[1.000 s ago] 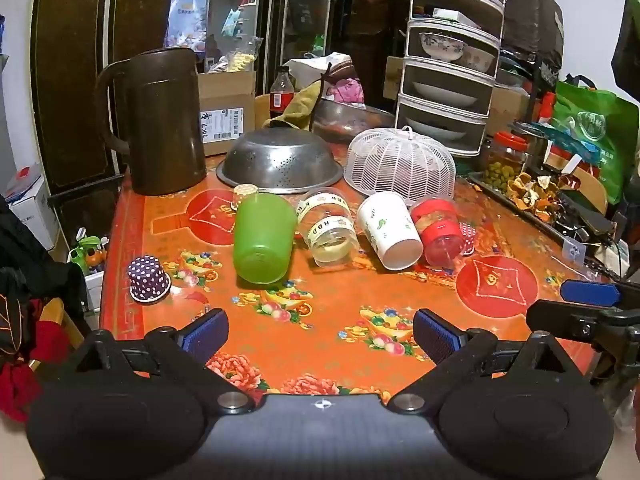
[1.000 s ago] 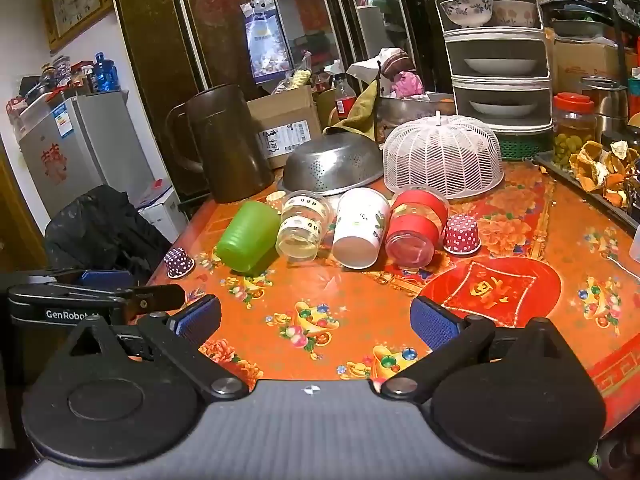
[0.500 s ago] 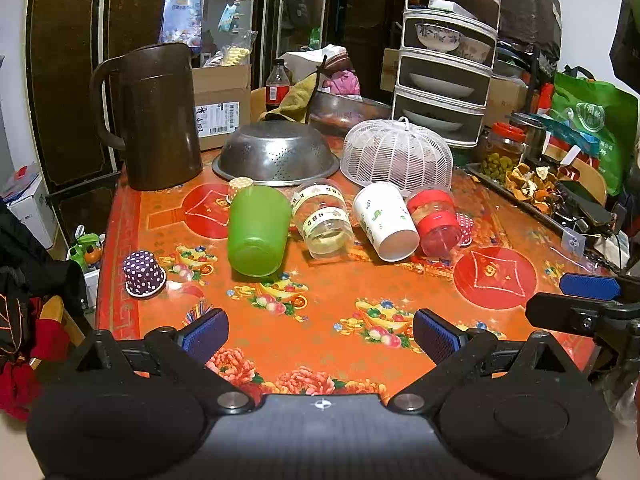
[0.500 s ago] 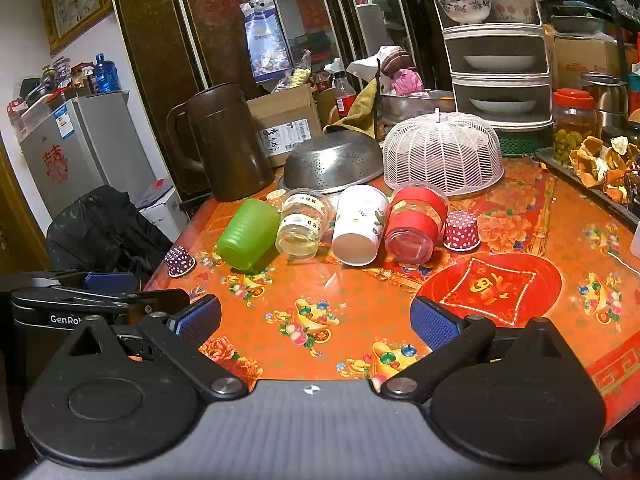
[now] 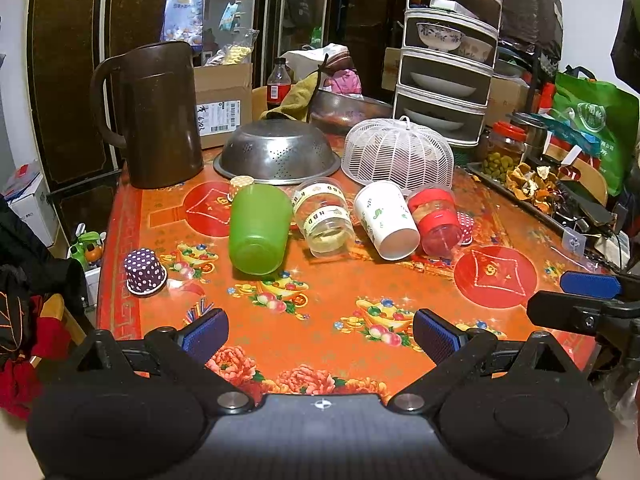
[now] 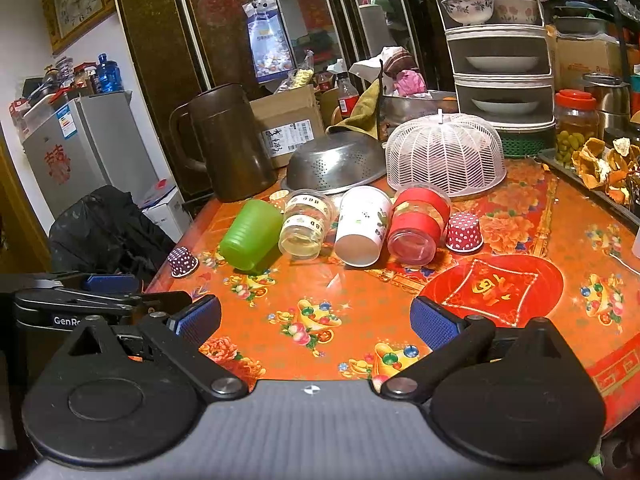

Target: Flip cup upright

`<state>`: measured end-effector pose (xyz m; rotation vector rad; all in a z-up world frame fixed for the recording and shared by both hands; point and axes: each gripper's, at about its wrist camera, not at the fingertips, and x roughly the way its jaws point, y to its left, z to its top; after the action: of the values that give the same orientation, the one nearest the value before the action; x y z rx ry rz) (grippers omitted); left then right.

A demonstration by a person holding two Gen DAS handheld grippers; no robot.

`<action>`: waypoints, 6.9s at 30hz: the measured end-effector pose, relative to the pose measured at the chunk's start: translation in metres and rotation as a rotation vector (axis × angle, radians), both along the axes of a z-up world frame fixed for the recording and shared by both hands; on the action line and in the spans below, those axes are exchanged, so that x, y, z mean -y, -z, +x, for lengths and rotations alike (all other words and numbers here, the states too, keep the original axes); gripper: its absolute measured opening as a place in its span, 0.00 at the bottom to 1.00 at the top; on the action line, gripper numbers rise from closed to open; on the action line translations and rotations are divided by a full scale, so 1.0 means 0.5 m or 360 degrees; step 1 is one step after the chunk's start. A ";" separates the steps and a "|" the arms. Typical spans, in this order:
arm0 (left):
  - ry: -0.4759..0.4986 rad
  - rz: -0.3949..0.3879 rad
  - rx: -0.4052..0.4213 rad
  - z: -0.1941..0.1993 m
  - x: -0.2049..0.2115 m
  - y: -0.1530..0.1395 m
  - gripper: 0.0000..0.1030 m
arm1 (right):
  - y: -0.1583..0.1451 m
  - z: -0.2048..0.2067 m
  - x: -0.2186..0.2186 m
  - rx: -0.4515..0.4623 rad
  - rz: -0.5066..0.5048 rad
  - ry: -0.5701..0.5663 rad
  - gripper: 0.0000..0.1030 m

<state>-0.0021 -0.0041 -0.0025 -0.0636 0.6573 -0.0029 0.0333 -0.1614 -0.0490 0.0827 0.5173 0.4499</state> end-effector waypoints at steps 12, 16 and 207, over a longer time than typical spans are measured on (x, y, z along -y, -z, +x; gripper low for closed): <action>-0.0008 -0.0009 0.0010 -0.001 -0.003 -0.003 0.97 | -0.004 -0.001 -0.003 0.0004 0.0001 -0.0003 0.99; -0.0009 -0.0011 0.0009 -0.002 -0.004 -0.003 0.97 | -0.008 -0.001 -0.003 0.0009 0.0005 -0.0005 0.99; 0.0241 -0.0662 -0.0435 -0.045 0.034 0.129 0.61 | 0.099 0.125 -0.115 -0.0959 0.0122 -0.0299 0.69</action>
<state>-0.0244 -0.0210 -0.0668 -0.4209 0.9255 -0.2814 0.0960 -0.1039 -0.0986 0.2488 1.1058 0.6311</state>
